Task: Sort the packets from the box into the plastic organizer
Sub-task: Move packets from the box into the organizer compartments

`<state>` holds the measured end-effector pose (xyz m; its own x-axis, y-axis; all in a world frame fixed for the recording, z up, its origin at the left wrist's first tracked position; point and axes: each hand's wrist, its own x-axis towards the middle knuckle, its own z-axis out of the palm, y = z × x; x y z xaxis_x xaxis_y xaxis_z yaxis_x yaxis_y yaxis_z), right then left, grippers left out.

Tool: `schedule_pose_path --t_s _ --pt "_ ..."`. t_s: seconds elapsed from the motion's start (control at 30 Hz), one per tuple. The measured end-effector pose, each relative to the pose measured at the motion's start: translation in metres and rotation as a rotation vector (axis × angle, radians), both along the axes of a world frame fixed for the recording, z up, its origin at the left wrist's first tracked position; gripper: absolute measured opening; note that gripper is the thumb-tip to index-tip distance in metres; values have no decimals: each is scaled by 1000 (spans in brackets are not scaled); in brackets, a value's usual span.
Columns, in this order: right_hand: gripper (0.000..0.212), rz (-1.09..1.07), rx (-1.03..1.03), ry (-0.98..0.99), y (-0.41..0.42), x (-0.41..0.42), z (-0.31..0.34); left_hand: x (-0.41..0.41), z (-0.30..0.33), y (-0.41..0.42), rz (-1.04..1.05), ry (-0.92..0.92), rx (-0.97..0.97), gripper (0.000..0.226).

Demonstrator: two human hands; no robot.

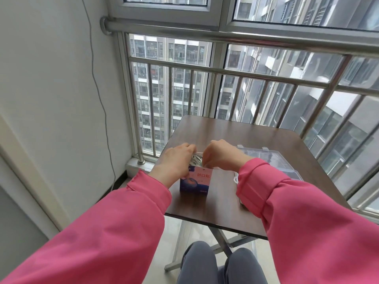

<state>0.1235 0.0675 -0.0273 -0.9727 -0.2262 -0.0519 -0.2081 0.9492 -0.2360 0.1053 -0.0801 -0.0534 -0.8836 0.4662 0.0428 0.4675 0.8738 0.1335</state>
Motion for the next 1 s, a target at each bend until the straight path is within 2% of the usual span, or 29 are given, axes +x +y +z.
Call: schedule_pose_path --t_s 0.13,0.23,0.4,0.53,0.7,0.87,1.0 --pt "9 -18 82 97 -2 1 -4 0 0 -1 -5 7 -5 73" --pt "12 -39 66 156 2 1 -7 1 1 0 -9 11 -10 73" --pt "15 -14 -27 122 5 6 -5 1 1 0 -8 10 -8 69" --pt "20 26 73 55 5 6 0 2 1 0 -7 18 -16 68" --pt "12 -21 134 -76 1 1 9 2 1 1 -8 21 -29 69" --pt "15 -30 242 -8 -9 -6 2 1 -1 1 -9 29 -23 67" --pt "16 -30 246 48 -4 -5 -3 0 -2 1 -6 18 0 67"
